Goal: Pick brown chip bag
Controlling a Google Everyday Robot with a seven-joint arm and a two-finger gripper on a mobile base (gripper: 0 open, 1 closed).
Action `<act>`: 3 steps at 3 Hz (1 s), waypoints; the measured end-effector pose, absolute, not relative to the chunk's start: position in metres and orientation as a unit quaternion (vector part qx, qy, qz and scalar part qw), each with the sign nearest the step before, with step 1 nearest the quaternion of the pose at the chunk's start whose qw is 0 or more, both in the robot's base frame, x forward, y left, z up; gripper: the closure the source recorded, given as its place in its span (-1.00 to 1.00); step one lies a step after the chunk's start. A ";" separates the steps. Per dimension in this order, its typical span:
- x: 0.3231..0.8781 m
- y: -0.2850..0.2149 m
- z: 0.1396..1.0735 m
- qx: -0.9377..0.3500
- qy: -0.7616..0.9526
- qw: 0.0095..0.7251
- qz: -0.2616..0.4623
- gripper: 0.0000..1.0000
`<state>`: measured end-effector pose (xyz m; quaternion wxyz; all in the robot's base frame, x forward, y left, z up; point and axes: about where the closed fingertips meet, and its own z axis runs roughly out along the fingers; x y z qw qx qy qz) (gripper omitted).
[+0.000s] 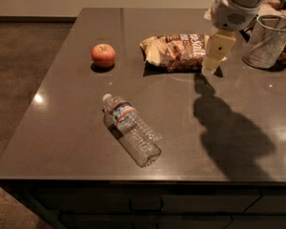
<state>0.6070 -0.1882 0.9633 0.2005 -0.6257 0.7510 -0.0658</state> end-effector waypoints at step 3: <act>0.705 -0.182 0.902 -0.611 0.764 0.205 -0.033 -1.00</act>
Offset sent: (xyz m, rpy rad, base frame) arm 0.1113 0.0067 -0.0600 0.0541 0.0286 -0.0056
